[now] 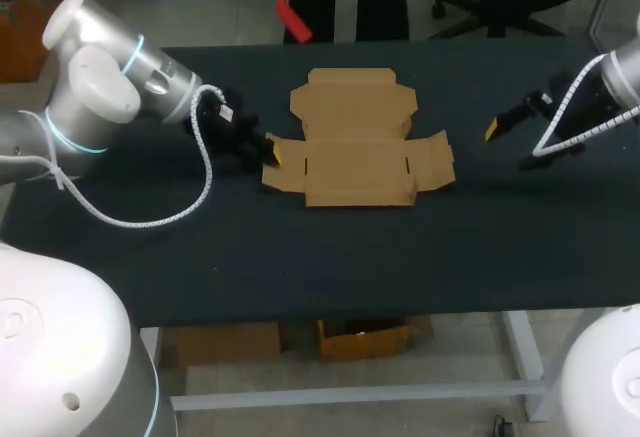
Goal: Assemble the packaging by folding the flat box into shape, placing the metal phone stand inside, and closing the box properly
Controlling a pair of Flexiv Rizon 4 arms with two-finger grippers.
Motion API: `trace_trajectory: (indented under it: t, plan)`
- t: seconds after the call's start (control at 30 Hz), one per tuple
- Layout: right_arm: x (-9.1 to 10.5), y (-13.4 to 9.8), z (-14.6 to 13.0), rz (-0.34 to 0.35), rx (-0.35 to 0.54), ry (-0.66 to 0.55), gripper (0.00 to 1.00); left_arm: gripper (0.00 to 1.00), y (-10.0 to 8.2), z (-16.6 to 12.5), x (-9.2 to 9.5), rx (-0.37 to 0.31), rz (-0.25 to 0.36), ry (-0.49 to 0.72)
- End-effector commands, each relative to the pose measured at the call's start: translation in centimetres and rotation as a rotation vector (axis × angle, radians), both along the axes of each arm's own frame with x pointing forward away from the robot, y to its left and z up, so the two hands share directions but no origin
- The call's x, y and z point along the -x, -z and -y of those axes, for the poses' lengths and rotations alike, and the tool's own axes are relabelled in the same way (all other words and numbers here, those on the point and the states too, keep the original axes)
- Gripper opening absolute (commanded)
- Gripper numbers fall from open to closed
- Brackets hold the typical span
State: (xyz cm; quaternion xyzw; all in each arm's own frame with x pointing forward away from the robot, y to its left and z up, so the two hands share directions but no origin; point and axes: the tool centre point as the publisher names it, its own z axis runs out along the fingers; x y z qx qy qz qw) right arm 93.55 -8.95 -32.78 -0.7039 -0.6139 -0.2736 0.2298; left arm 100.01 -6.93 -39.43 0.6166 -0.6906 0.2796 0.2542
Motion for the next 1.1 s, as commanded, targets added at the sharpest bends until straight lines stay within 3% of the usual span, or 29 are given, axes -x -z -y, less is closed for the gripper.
trace_trajectory:
  t: [0.03, 0.63, 0.83, 1.1]
  plan:
    - [0.4, -0.1, 0.3, 0.004, -0.007, 0.002, 1.0, 0.0, -0.1, 0.3, 0.3, -0.013, 0.0, -0.009]
    - [0.8, -0.2, 0.7, 0.01, -0.024, 0.007, 1.0, 0.0, -1.0, 0.2, 3.7, -0.017, -0.006, -0.055]
    - [1.0, -0.1, 0.7, 0.007, -0.027, 0.007, 1.0, 0.0, -1.0, 0.4, 4.8, 0.002, -0.055, -0.049]
    - [0.9, -0.2, 0.7, 0.008, -0.026, 0.007, 1.0, 0.0, -1.0, 0.5, 6.0, 0.007, -0.068, -0.061]
